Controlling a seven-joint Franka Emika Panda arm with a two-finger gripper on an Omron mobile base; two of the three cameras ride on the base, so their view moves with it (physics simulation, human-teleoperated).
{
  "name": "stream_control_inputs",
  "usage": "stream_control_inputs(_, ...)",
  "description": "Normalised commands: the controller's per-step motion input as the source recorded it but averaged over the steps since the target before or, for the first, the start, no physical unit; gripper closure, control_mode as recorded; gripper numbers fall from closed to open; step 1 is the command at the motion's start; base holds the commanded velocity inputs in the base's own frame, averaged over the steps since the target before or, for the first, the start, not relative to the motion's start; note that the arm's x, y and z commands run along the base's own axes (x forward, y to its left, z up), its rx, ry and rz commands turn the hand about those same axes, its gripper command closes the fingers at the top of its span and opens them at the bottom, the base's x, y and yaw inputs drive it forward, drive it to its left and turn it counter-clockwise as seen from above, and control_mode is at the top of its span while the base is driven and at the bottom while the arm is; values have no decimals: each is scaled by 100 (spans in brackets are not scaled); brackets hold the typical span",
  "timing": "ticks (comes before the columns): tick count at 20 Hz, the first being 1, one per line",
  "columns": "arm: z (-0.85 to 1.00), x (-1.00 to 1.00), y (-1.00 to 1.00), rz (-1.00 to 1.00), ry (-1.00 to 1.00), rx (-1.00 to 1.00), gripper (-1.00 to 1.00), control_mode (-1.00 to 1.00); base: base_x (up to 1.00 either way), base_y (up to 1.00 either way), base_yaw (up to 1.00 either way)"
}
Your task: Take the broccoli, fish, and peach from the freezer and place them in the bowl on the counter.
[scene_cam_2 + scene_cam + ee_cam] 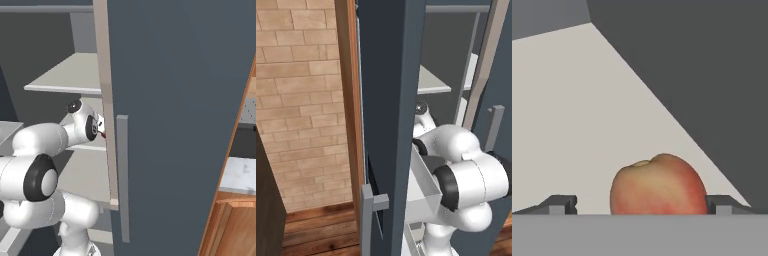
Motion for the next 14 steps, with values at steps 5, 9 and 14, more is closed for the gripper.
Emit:
stream_control_inputs(5, -26, 1, -4, -8, -1, 0, -100, -100, 0, 0, 0)
stream_control_inputs(9, -31, 0, -6, -8, -2, 0, -100, -100, 0, 0, 0)
stream_control_inputs(14, -22, 0, -8, -8, 0, 0, 100, -100, 0, 0, 0)
